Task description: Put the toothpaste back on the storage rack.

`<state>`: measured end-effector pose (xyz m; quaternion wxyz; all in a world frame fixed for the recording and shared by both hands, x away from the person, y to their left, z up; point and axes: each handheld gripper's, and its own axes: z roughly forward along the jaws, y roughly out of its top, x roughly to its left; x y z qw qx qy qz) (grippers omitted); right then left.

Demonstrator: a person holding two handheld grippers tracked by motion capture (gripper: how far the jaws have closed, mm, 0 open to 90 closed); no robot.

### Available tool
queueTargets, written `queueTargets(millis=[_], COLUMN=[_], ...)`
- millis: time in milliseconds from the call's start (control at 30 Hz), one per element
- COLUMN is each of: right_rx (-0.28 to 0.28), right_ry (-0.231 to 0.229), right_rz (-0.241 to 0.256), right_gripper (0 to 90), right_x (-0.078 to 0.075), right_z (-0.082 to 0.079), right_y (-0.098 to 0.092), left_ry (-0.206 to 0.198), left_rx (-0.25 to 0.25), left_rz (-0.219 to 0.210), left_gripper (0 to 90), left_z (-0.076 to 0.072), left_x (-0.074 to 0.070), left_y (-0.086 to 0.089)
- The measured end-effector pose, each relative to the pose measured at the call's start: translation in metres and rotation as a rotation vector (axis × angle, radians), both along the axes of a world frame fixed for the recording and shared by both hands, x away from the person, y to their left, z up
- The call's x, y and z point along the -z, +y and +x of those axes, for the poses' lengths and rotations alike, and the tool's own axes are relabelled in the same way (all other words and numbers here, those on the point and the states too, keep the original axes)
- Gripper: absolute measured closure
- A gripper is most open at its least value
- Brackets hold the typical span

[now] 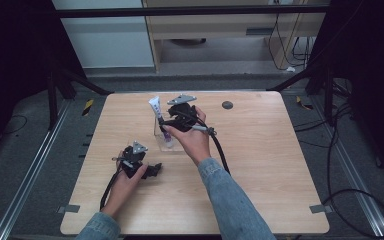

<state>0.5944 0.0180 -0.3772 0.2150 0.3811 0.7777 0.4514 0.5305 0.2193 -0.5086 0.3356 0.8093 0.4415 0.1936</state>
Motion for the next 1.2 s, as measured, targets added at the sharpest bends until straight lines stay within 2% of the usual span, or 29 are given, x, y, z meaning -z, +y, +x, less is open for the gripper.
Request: queueTargets(millis=[133, 367, 500, 633, 1200], right_rx=[0.015, 0.031, 0.065, 0.081, 0.128], right_ry=[0.007, -0.001, -0.006, -0.012, -0.018], right_rz=[0.011, -0.012, -0.059, -0.072, -0.085], right_gripper=[11.5, 10.1, 9.9, 9.7, 10.0], right_x=[-0.003, -0.005, -0.005, -0.004, -0.003], right_z=[0.000, -0.004, -0.005, -0.007, -0.024], right_y=[-0.007, -0.017, -0.024, -0.032, -0.084], left_ry=[0.000, 0.000, 0.000, 0.000, 0.002], left_rx=[0.000, 0.000, 0.000, 0.000, 0.001], left_rz=[0.000, 0.001, 0.001, 0.001, 0.002], left_gripper=[0.0, 0.0, 0.0, 0.0, 0.0], left_z=[0.000, 0.000, 0.000, 0.000, 0.000], left_x=[0.000, 0.000, 0.000, 0.000, 0.000], left_y=[0.000, 0.000, 0.000, 0.000, 0.000])
